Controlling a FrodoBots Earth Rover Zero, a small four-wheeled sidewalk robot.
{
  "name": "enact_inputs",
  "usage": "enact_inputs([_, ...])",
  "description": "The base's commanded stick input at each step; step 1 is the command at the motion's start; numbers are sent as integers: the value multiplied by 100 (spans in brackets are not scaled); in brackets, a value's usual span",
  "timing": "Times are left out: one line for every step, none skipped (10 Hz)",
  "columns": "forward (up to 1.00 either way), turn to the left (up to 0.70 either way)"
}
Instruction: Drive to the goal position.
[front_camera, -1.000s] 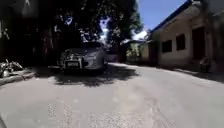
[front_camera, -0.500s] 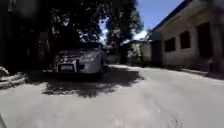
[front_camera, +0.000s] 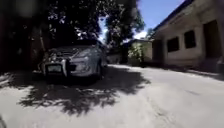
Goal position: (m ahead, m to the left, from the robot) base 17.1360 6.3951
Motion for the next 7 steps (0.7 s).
enact_inputs([100, -2])
enact_inputs([100, -18])
enact_inputs([100, -22])
enact_inputs([100, -13])
enact_inputs([100, 0])
enact_inputs([100, 0])
enact_inputs([100, 0])
